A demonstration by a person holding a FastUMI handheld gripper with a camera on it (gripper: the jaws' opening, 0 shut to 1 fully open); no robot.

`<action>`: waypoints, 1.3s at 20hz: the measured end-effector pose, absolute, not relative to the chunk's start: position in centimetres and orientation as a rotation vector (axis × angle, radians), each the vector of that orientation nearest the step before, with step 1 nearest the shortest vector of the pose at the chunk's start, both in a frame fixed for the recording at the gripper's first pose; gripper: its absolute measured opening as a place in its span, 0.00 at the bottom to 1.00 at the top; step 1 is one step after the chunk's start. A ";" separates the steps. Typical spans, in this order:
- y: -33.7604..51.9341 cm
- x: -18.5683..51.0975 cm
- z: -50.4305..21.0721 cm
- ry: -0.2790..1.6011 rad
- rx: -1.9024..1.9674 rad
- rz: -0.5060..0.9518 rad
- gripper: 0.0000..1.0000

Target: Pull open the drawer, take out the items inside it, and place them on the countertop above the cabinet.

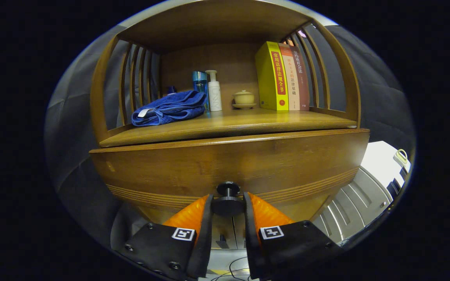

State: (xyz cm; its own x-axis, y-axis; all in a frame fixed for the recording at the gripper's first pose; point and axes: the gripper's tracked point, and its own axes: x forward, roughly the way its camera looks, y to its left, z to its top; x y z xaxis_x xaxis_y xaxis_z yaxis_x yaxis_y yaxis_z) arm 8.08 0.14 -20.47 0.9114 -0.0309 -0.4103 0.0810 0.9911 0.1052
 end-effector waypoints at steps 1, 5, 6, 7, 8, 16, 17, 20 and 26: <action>0.2 7.3 -20.4 0.425 0.130 -0.056 0.47; 0.3 3.8 -20.1 0.460 0.143 -0.052 0.47; 0.4 2.9 -20.1 0.469 0.144 -0.048 0.47; 0.4 2.2 -20.0 0.469 0.151 -0.047 0.47; 0.5 1.5 -19.9 0.472 0.155 -0.046 0.47; 0.9 -2.6 -20.0 0.490 0.149 -0.042 0.47; 1.0 -3.0 -20.2 0.500 0.151 -0.040 0.47; 1.1 -4.2 -20.2 0.501 0.151 -0.044 0.47; 1.3 -6.5 -20.5 0.518 0.143 -0.035 0.47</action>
